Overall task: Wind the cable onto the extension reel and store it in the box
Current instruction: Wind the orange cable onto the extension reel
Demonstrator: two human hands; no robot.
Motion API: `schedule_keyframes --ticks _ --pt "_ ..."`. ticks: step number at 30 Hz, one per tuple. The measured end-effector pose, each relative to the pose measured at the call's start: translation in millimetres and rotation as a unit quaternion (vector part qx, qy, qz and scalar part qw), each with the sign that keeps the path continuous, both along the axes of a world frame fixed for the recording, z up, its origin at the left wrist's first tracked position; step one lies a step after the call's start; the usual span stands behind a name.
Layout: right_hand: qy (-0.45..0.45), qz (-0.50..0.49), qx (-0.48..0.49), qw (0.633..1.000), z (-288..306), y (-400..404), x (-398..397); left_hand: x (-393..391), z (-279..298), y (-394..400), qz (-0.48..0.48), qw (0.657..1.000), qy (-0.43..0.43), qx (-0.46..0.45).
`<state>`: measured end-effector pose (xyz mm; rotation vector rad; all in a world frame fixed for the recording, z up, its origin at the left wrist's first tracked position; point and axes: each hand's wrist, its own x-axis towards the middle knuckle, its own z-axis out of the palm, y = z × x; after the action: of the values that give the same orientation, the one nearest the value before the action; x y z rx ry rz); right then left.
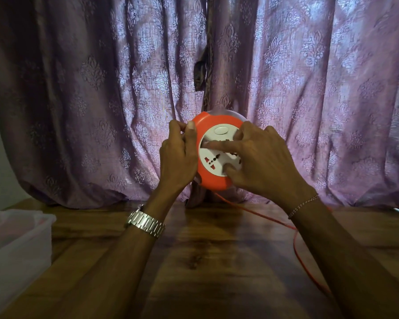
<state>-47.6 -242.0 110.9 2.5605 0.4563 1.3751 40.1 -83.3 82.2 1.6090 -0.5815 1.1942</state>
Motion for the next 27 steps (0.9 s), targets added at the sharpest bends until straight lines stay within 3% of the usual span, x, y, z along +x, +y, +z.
schedule_keyframes --ticks 4,13,17,21,27 --pt "-0.041 0.011 0.050 0.998 -3.4 -0.2 4.8 3.3 -0.8 -0.6 0.004 1.000 0.001 -0.002" --pt "-0.079 0.018 -0.005 0.997 -1.9 -4.9 7.8 4.5 0.9 0.8 0.001 1.000 0.006 -0.001" --pt "-0.122 0.096 -0.010 0.988 0.1 -4.9 6.3 4.8 1.2 1.4 -0.001 1.000 0.006 -0.005" --pt "-0.042 0.182 -0.061 0.980 3.1 -7.7 6.8 3.6 2.3 2.3 -0.005 1.000 0.009 -0.006" --pt "0.002 0.103 -0.088 0.991 3.8 -7.2 5.6 3.4 0.6 2.2 -0.006 1.000 0.007 0.000"
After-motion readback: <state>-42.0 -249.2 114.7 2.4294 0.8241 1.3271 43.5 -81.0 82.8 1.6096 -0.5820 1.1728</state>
